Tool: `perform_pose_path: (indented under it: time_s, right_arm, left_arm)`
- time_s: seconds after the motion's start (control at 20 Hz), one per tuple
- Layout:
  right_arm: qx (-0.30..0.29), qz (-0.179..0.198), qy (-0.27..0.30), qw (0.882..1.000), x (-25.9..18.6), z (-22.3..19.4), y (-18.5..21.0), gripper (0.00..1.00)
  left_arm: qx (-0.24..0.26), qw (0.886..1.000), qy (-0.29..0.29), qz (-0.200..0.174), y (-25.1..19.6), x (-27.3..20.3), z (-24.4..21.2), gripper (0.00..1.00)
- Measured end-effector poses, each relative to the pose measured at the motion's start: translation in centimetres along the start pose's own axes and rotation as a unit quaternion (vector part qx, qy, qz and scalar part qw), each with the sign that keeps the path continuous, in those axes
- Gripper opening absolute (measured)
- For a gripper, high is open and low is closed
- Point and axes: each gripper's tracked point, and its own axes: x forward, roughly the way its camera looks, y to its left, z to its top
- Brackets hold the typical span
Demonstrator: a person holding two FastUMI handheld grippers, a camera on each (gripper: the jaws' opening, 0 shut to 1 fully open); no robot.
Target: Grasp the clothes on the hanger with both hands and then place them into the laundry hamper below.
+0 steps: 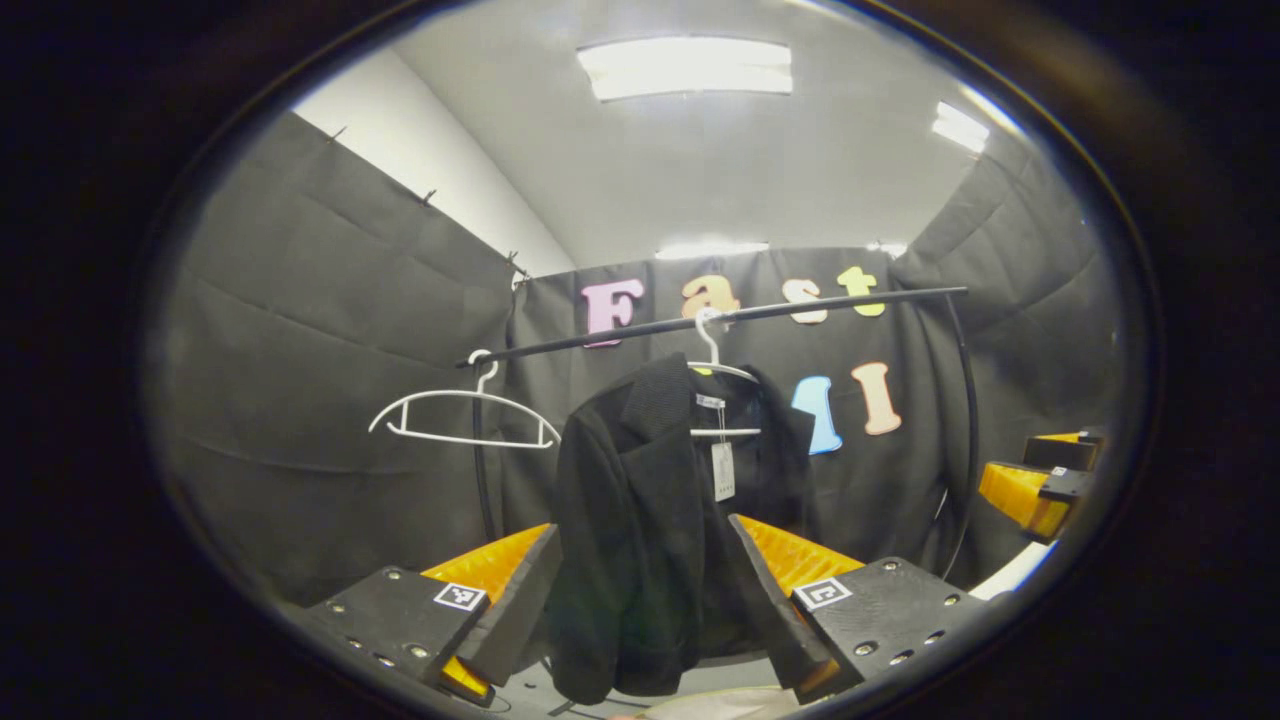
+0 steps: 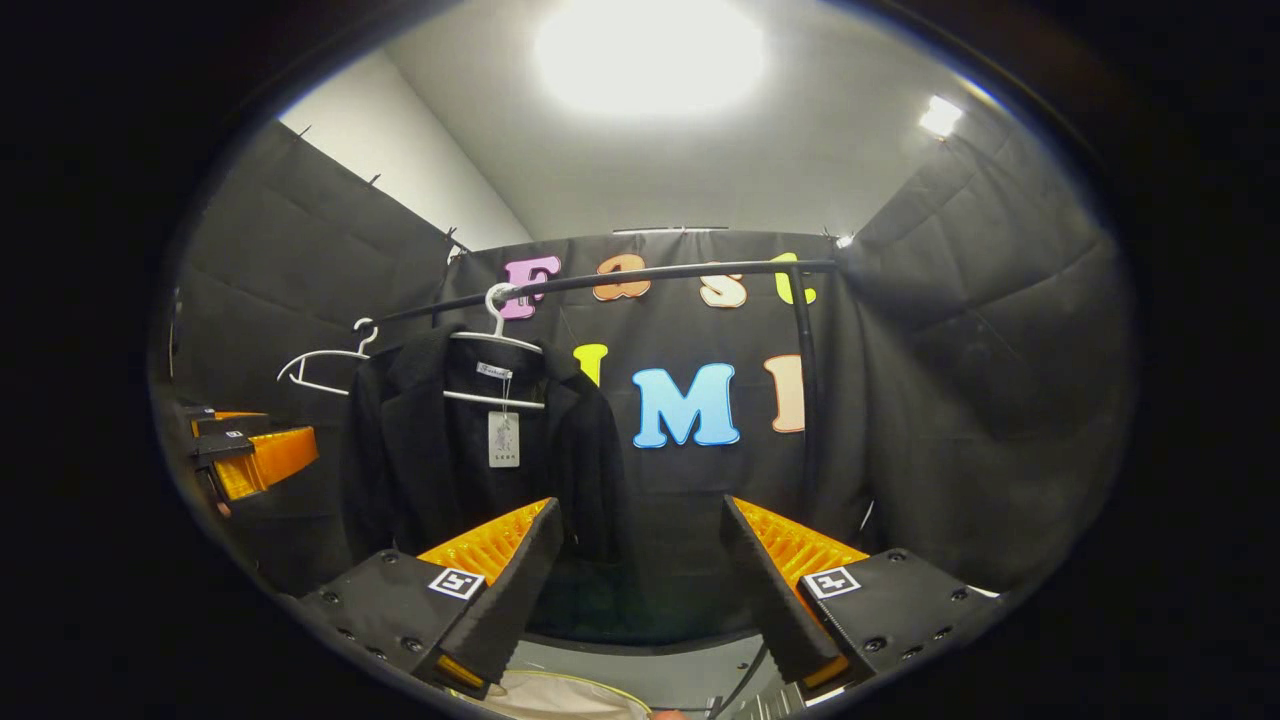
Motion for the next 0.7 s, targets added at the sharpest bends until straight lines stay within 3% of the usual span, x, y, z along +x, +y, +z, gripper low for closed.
perform_pose_path:
  time_s: [0.05, 0.3, 0.4, 0.65, 0.7]
  right_arm:
    - [-0.001, -0.002, -0.002, 1.000, 0.2, 0.1, 0.2, 0.96]
    - [0.010, -0.006, -0.006, 1.000, 1.3, 0.8, 2.3, 1.00]
    - [0.014, -0.001, -0.007, 1.000, 2.0, 1.3, 3.3, 0.96]
    - [0.024, 0.017, -0.008, 1.000, 4.2, 2.1, 4.6, 1.00]
    - [0.025, 0.020, -0.008, 0.999, 4.9, 2.2, 4.6, 0.96]
  left_arm:
    - [-0.001, 1.000, 0.000, -0.002, 0.1, 0.2, -0.1, 0.96]
    - [-0.005, 1.000, 0.002, -0.022, 0.7, 1.5, -0.1, 0.96]
    - [-0.012, 0.999, 0.003, -0.033, 0.6, 2.1, 0.1, 0.96]
    - [-0.005, 0.999, -0.003, -0.039, 0.1, 4.1, 1.4, 0.96]
    - [-0.004, 0.999, -0.005, -0.039, -0.2, 4.6, 1.7, 0.96]
